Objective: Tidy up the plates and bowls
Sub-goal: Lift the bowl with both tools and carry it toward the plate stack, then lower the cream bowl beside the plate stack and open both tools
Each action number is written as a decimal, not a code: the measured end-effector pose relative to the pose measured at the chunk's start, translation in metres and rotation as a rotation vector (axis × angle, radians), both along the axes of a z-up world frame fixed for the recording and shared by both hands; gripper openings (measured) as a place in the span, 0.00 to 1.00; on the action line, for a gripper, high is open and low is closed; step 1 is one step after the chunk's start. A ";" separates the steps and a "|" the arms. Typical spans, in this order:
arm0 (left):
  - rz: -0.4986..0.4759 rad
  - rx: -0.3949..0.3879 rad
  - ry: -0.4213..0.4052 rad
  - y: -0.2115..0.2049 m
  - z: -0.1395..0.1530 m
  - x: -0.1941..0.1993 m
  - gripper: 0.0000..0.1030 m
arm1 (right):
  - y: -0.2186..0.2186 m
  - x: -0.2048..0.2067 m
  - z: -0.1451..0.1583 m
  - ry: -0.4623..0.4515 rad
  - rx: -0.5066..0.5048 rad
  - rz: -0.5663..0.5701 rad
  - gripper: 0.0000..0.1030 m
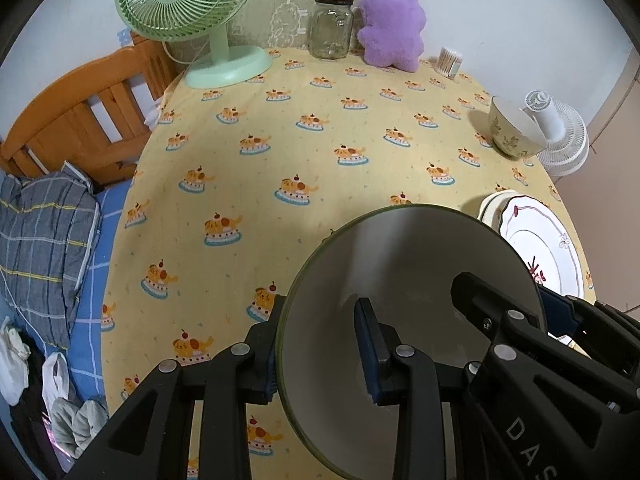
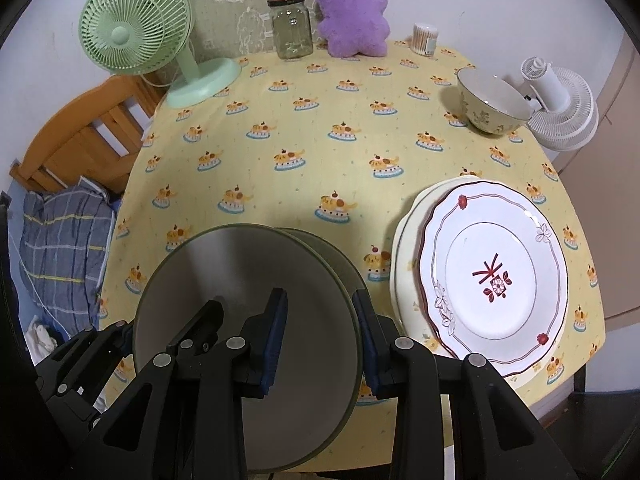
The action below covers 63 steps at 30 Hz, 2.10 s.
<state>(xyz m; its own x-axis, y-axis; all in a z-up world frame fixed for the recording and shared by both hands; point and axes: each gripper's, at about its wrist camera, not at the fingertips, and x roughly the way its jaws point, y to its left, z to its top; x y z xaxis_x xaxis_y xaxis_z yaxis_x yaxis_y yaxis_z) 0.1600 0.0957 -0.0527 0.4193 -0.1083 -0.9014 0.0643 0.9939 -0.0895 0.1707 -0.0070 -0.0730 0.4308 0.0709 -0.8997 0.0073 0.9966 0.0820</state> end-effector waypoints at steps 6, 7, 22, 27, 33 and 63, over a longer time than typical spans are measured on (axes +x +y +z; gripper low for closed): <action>0.002 -0.009 0.023 -0.002 -0.008 0.003 0.29 | -0.001 0.003 -0.007 0.017 -0.009 0.001 0.36; 0.002 -0.011 0.028 -0.002 -0.010 0.004 0.29 | -0.002 0.004 -0.009 0.020 -0.012 0.001 0.36; 0.003 -0.009 0.050 -0.011 -0.022 0.014 0.29 | -0.010 0.016 -0.020 0.014 -0.036 0.008 0.36; 0.006 -0.005 0.058 -0.011 -0.024 0.016 0.29 | -0.009 0.019 -0.021 0.005 -0.045 0.016 0.36; 0.000 -0.001 0.079 -0.011 -0.026 0.013 0.35 | -0.010 0.016 -0.024 0.020 -0.054 -0.002 0.37; 0.010 0.034 -0.026 -0.023 0.018 0.001 0.74 | -0.037 0.004 0.009 -0.038 0.018 -0.009 0.73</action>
<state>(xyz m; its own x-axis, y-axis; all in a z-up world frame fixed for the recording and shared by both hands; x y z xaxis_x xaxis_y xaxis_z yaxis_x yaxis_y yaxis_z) 0.1612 0.0724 -0.0347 0.4435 -0.0736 -0.8933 0.0565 0.9969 -0.0542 0.1750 -0.0437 -0.0636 0.4649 0.0829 -0.8814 0.0125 0.9949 0.1002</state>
